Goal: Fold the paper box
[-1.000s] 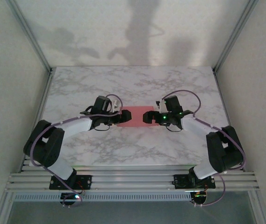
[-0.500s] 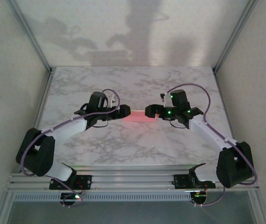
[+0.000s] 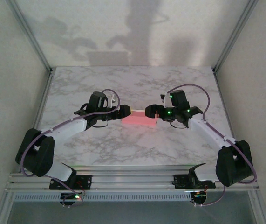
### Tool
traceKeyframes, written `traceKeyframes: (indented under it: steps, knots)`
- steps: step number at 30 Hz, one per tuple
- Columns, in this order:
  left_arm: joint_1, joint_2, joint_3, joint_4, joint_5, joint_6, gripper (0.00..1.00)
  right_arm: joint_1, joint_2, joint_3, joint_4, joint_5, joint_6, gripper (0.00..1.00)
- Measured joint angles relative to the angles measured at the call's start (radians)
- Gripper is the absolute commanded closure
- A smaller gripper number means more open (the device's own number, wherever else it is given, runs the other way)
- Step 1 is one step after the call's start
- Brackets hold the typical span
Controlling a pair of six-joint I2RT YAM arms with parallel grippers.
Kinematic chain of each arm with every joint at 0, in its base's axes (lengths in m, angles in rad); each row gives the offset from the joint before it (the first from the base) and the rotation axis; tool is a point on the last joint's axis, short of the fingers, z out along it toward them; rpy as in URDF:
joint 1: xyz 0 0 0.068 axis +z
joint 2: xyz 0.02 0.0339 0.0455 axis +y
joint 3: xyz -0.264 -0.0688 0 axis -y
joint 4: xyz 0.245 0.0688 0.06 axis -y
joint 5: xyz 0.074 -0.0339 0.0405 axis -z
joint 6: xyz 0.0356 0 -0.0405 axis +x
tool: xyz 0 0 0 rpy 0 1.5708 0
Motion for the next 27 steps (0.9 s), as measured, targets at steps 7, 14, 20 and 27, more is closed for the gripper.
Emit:
traceKeyframes:
  steps: [7, 14, 20, 27]
  knots:
    - [0.0, 0.0, 0.0, -0.022, -0.013, 0.003, 0.01, 0.0, 0.003, 0.0, -0.003, 0.008, -0.001, 0.01]
    - [0.0, 0.0, 0.004, -0.042, -0.04, 0.01, 0.01, 0.0, 0.003, 0.0, -0.022, 0.029, -0.003, 0.01]
    - [0.0, -0.005, 0.024, -0.077, -0.066, 0.039, 0.01, 0.0, 0.0, 0.0, -0.048, 0.055, -0.019, 0.01]
    - [0.02, -0.085, 0.053, -0.174, -0.116, 0.122, 0.13, 0.0, -0.089, 0.003, -0.15, 0.111, -0.118, 0.03]
